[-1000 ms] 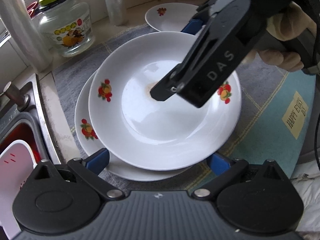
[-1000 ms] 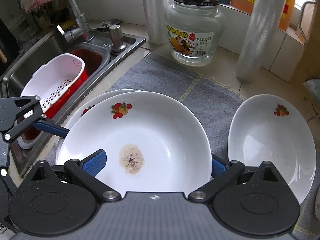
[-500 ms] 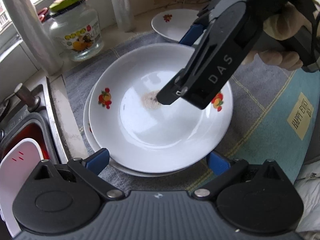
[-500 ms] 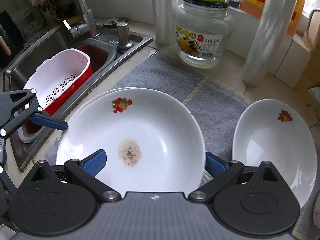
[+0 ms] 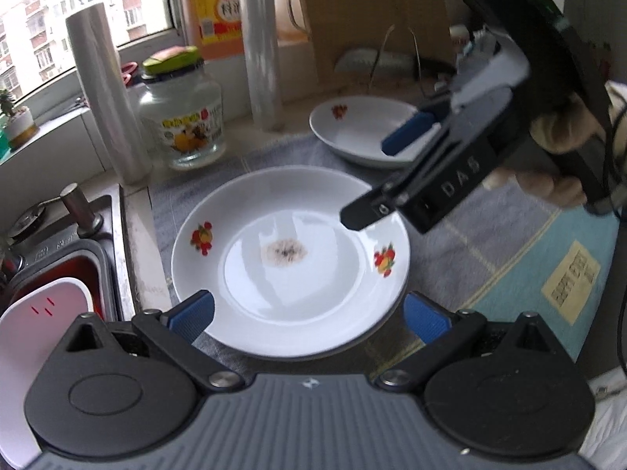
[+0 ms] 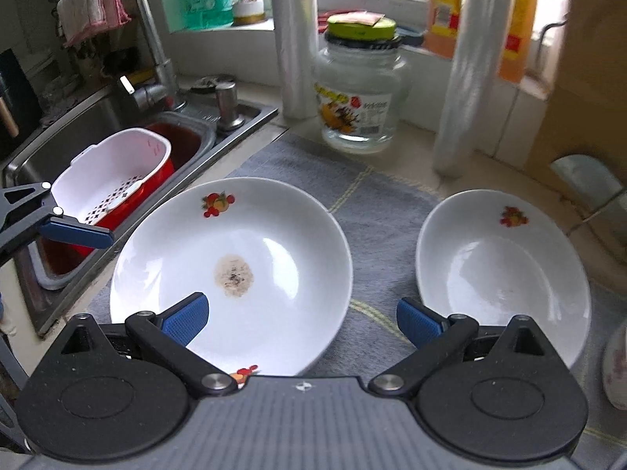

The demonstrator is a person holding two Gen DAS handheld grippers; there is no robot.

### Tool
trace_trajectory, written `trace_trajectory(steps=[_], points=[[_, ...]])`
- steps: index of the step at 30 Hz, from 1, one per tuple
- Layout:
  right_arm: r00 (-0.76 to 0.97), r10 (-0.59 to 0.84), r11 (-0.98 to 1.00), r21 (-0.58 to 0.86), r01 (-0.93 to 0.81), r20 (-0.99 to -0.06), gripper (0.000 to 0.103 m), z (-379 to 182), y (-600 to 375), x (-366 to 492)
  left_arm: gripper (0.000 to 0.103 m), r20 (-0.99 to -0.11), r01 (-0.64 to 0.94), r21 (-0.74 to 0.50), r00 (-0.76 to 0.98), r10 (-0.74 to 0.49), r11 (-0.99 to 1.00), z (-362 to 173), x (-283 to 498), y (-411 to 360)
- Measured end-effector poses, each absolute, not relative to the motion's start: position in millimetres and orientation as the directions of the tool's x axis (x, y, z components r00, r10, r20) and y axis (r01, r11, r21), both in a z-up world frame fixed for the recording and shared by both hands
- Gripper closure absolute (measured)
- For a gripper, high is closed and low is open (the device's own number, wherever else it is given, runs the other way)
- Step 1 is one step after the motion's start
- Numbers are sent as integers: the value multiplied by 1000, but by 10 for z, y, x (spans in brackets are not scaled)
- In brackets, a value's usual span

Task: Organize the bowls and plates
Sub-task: 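Open the right tool and pull it away from the stacked plates, then reach the right tool to the white fruit-print plate on the towel and grasp its rim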

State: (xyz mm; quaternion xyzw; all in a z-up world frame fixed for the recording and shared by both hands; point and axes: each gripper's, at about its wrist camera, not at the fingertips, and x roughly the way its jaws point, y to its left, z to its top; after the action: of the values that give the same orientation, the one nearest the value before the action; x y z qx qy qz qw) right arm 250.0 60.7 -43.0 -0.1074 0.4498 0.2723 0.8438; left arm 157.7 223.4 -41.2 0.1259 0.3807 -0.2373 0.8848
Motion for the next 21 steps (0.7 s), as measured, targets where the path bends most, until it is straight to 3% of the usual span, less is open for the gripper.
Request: trace_trajectory(steps=[12, 21], points=[[634, 212, 945, -8, -326, -744, 0, -210, 111, 2065, 1, -615, 460, 41, 712, -340, 887, -318, 1425, 2120], [657, 173, 957, -33, -289, -734, 0, -358, -544, 2128, 1, -614, 333, -35, 737, -283, 942, -292, 1511, 1717]])
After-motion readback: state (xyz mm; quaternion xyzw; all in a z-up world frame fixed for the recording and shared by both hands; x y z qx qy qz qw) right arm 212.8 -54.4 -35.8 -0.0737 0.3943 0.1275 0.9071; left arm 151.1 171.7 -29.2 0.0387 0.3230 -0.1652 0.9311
